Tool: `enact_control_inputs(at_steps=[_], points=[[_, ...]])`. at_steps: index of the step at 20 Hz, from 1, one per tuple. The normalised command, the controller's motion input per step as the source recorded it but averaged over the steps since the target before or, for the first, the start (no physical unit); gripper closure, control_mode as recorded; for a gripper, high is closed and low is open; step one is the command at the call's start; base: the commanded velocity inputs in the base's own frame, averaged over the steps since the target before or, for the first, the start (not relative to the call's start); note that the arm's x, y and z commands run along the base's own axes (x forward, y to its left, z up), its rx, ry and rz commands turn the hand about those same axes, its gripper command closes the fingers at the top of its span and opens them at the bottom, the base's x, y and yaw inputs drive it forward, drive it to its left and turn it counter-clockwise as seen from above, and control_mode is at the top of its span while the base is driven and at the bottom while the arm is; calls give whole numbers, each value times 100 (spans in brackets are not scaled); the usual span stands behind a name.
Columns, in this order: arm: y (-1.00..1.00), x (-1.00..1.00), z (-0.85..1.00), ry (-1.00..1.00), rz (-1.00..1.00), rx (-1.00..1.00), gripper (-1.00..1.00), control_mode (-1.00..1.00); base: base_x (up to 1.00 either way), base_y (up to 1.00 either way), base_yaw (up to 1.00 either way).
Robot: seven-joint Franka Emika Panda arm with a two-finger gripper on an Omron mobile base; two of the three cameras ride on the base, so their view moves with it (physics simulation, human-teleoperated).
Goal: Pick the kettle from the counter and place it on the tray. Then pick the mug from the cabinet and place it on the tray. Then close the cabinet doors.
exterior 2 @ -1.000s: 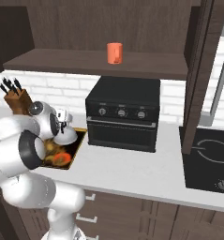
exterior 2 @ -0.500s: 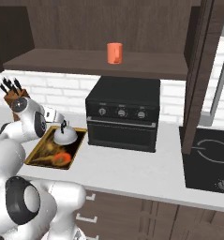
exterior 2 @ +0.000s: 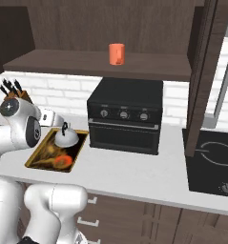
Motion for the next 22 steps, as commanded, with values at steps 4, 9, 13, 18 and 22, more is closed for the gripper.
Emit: enact_control_inputs(at_steps=[4,9,13,18,22], points=[[-39,-49,79,1,0,0,-100,-100,0,0,0],[-43,-45,77,1,0,0,-100,-100,0,0,0],[-44,-37,71,0,0,0,-100,-100,0,0,0],[-49,-34,71,1,0,0,-100,-100,0,0,0],[-48,-27,65,-10,0,-6,-100,-100,0,0,0]])
